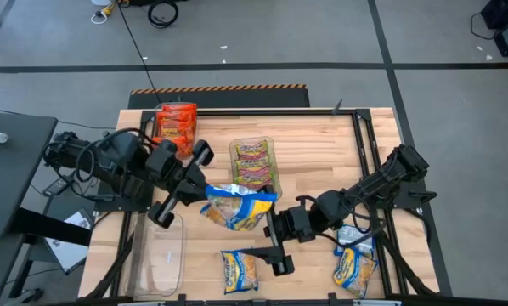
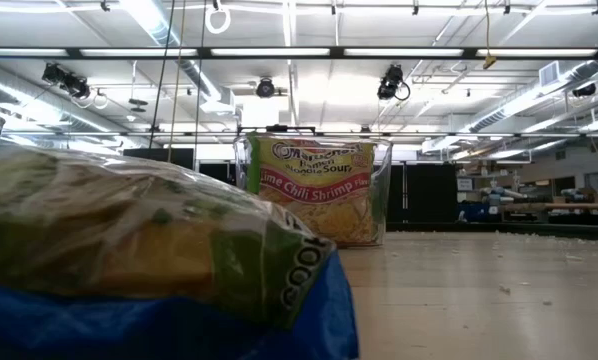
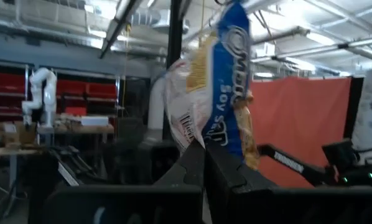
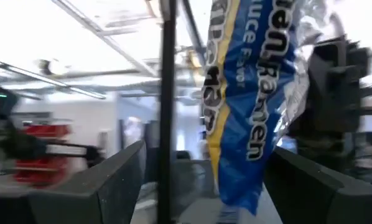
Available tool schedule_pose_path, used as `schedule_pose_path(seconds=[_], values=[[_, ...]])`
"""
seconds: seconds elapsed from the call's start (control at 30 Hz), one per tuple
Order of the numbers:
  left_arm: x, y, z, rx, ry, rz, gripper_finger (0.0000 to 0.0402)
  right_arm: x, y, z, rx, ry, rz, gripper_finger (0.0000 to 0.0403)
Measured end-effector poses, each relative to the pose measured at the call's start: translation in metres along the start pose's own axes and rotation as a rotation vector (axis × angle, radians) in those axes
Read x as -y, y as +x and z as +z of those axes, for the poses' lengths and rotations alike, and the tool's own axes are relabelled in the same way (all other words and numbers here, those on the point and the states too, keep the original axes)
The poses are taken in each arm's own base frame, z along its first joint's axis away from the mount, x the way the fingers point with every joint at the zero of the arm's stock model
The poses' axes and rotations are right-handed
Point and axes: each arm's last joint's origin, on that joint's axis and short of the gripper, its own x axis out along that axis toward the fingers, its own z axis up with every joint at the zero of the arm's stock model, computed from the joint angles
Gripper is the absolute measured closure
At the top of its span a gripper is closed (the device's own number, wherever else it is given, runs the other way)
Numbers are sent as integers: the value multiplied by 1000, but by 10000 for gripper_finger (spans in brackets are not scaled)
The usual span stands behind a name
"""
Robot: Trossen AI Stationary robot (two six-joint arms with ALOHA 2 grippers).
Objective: Sort Maruchan noodles
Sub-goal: Put the top left blue noodle pack into the bottom transparent bin
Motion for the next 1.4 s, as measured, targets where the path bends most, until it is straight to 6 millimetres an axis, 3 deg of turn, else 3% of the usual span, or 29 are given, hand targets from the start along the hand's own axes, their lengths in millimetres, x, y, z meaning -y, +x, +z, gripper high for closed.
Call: schedule_pose_path(seconds=[0.17,0.67,0.83,1.17,1.27,1.4], values=[[-2,3,-1,22,3,44,397,3,0,6,53,-57,-92,117],[-6,13,-9,45,39,77,395,9,-1,18,179,-42,-126,191],[-6,13,-8,50,44,75,394,13,-1,17,174,-14,-163,179],[-5,13,-6,78,42,67,392,25,0,19,208,-3,-182,104],[-5,13,-7,73,41,70,392,27,0,21,227,-16,-186,111],[-7,13,-7,65,43,79,391,27,0,21,225,-26,-187,153]])
